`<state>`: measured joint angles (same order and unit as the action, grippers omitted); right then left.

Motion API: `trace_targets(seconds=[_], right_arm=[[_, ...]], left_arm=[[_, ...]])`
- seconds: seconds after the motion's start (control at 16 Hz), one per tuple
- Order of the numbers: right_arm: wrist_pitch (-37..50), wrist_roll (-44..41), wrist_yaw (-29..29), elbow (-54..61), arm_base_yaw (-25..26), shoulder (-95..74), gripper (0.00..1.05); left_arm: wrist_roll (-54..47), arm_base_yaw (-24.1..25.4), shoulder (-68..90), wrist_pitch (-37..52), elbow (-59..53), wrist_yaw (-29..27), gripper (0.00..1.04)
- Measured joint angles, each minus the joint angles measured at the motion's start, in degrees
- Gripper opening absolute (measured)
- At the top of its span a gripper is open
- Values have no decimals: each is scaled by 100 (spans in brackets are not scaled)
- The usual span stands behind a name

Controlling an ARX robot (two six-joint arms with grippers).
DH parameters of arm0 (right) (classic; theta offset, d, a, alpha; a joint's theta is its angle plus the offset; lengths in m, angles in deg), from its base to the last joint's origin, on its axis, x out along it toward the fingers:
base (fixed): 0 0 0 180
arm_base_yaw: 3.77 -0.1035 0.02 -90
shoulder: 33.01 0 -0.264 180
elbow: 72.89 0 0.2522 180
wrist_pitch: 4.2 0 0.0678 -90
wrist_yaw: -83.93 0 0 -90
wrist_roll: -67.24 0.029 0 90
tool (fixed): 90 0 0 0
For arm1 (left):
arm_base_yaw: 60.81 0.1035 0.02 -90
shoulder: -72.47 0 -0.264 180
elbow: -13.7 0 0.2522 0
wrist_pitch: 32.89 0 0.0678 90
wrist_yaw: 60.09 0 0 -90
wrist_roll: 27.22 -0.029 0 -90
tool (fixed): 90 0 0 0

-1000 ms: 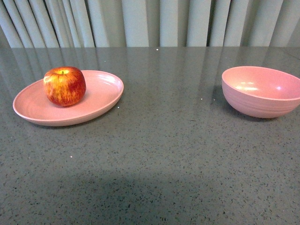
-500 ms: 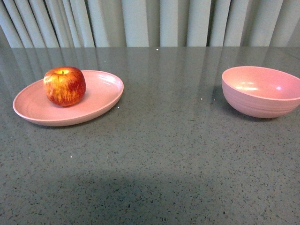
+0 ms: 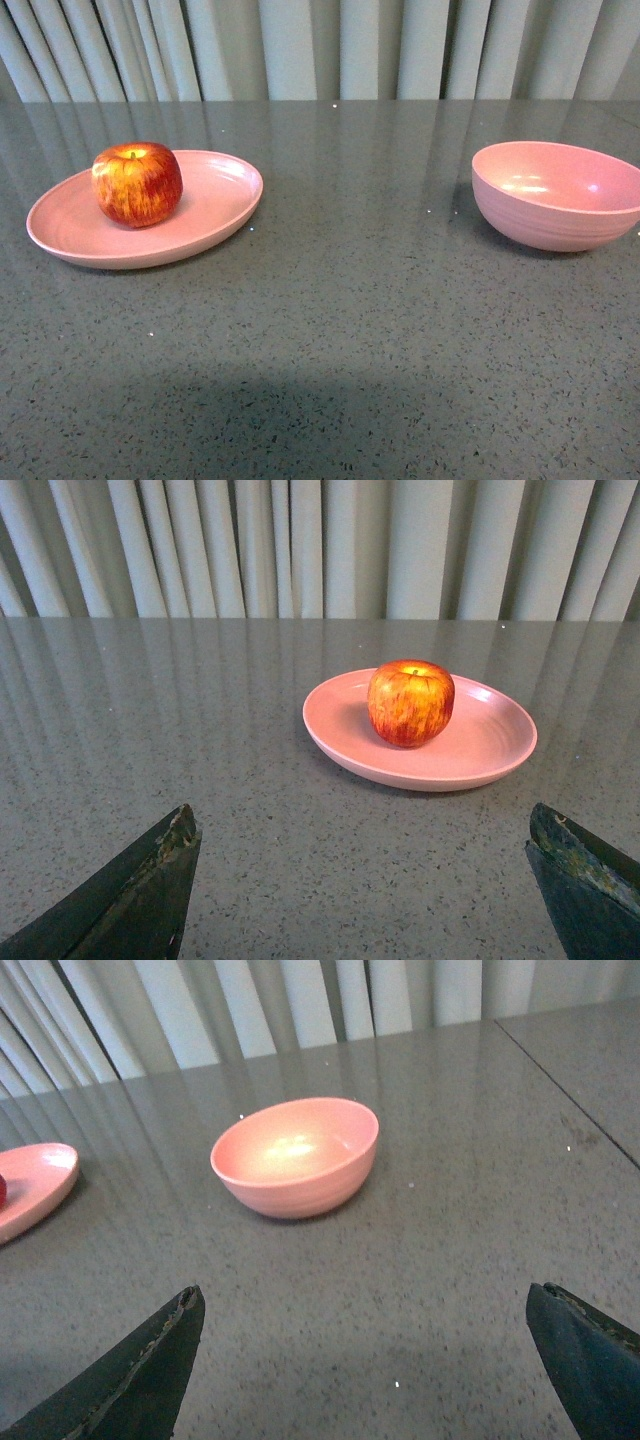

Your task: Move apple from plate to bowl

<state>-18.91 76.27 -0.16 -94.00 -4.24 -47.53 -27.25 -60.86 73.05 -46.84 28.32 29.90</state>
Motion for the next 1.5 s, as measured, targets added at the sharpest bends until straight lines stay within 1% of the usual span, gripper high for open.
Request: trace_targets(seconds=[0.12,0.25,0.44,0.62,0.81,1.31,1.44,1.5], right_arm=[[981,2,-92,-503,-188,-1220,98],[1694,-13,-98,-1156,-181,-2284,98],[1906,-127,-15,-2282,-96,-3700,98],[1672,-306,-103,-3423,-96,-4948,98],[1200,-562,-367,-4489,-227,-6332,98],[859,-634,-439,-5125,-286,-7141,98],[638,-649,-468,-5458,-289,-7735,98],[535,-675,-590,-5617,-278,-8059,98]], left_arm=[[0,0,0,0,0,0,98],[0,0,0,0,0,0,98],[0,0,0,0,0,0,98],[0,0,0,0,0,2,98],[0,0,0,0,0,0,98],[0,0,0,-2,0,0,98],[0,0,0,0,0,0,98],[0,0,0,-2,0,0,98]])
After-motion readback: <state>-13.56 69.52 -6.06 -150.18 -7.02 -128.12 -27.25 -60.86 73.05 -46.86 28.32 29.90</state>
